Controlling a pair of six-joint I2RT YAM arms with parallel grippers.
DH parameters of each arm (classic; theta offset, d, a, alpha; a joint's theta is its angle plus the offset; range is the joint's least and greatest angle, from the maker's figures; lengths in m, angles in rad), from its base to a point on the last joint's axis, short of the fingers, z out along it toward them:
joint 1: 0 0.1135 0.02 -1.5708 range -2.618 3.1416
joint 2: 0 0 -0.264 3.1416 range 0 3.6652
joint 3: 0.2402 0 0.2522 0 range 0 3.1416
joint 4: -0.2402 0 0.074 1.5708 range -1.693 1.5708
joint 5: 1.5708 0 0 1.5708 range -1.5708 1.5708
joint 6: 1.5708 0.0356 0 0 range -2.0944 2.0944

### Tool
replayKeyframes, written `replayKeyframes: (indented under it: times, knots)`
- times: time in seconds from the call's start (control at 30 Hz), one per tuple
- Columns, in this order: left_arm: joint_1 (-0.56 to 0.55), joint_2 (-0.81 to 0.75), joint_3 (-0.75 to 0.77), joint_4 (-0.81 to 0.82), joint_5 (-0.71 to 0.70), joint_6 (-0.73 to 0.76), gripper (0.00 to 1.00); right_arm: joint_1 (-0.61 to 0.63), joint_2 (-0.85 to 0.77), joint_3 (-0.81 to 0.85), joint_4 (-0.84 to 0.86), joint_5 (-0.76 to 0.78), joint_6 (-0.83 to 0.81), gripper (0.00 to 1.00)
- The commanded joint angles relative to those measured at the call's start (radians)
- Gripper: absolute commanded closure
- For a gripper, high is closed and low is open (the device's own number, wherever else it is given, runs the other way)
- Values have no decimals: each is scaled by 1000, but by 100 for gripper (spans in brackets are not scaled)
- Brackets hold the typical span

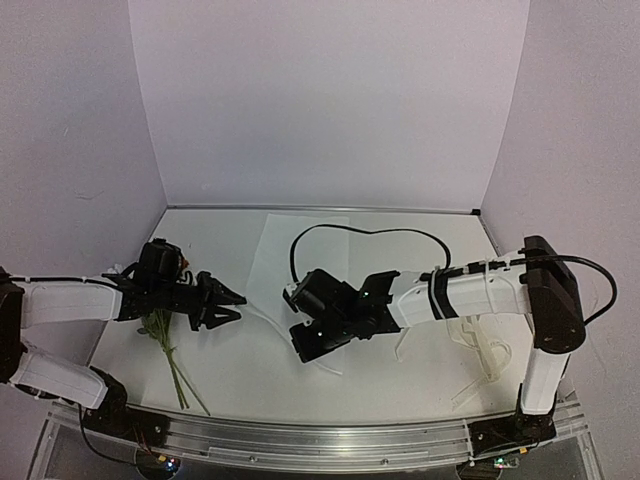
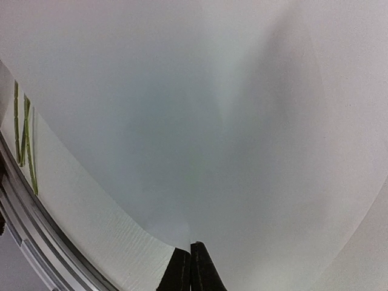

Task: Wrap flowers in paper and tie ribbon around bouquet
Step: Pass from the right arm to the left, then unfold the folded wrapping paper at the center of the board.

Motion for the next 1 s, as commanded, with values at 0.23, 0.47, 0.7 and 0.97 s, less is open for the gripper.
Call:
replayKeyframes:
  times: [0.23,0.47,0.7,0.97]
  knots:
    - [-46,91,34,77,-4,52,99,-5,-17,97,-38,-42,-44,80]
    - [-68,105,133,-52,-32,215,100,-5,-13,196,-82,-39,-155,22]
    - [-94,129,199,-140,-25,319,100,-8,83,355,-128,7,-209,19]
    - [-96,122,191,-144,-26,320,100,-60,206,496,-171,-18,-166,39]
